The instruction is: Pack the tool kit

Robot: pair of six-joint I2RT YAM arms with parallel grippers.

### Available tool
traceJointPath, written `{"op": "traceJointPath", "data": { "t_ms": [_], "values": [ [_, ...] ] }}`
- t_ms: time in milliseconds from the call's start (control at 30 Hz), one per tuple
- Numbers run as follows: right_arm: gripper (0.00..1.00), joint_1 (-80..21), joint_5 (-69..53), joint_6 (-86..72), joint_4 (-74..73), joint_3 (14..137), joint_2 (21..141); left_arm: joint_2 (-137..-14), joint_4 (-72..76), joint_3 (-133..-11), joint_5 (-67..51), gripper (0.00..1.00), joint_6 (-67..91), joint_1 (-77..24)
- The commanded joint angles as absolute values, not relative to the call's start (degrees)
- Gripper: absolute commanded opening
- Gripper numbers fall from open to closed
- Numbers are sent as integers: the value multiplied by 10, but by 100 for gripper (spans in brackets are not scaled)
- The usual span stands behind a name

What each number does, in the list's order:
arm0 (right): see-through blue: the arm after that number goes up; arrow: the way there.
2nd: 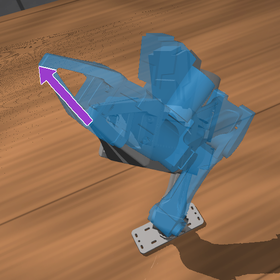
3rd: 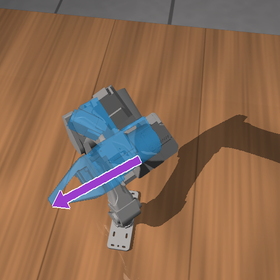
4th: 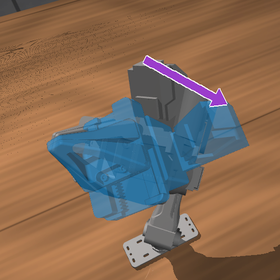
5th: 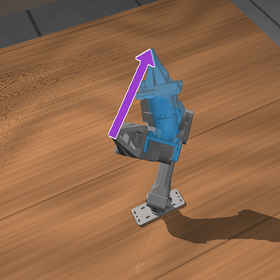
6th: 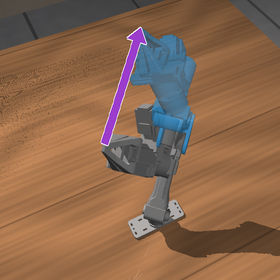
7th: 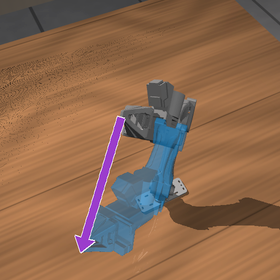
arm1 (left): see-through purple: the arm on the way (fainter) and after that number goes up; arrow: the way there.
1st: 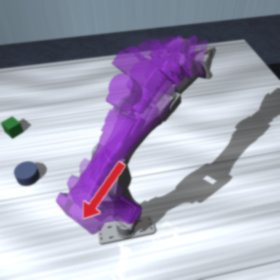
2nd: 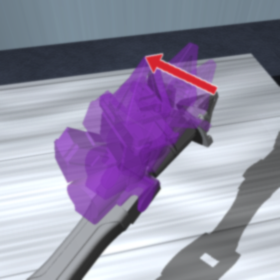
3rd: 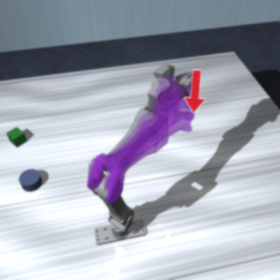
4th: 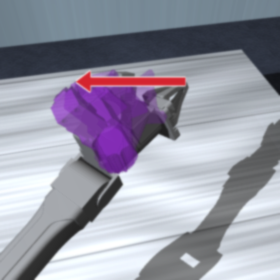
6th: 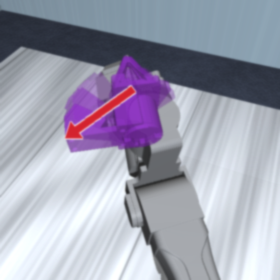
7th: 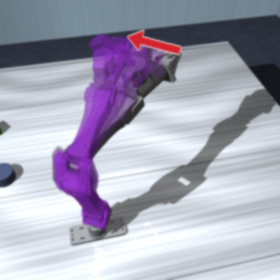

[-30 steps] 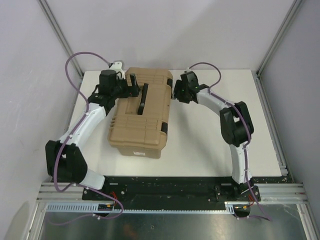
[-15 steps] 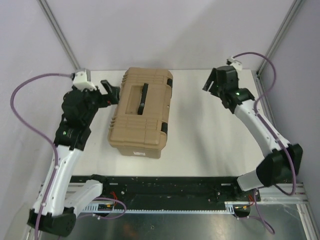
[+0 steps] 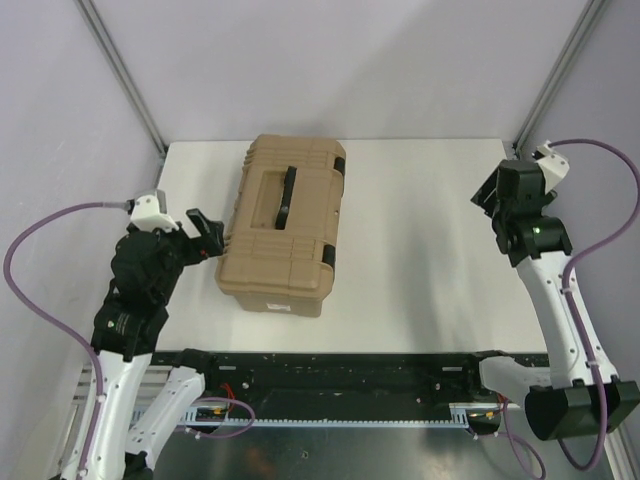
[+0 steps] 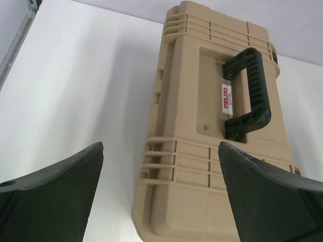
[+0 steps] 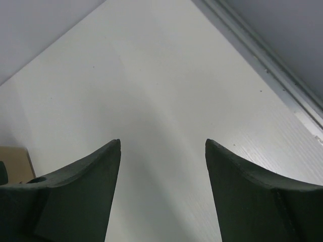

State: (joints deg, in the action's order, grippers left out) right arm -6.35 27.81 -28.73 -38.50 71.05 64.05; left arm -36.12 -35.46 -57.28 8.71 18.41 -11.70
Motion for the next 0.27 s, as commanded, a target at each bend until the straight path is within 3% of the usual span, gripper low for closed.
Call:
{"op": "traceJointPath", "data": {
  "t_ms": [0, 233],
  "values": [
    [73, -57, 324, -275, -387, 701, 606, -341, -393, -564, 91, 99, 199, -116],
    [73, -52, 299, -278, -379, 681, 589, -356, -405, -580, 81, 100, 189, -116]
  ]
}}
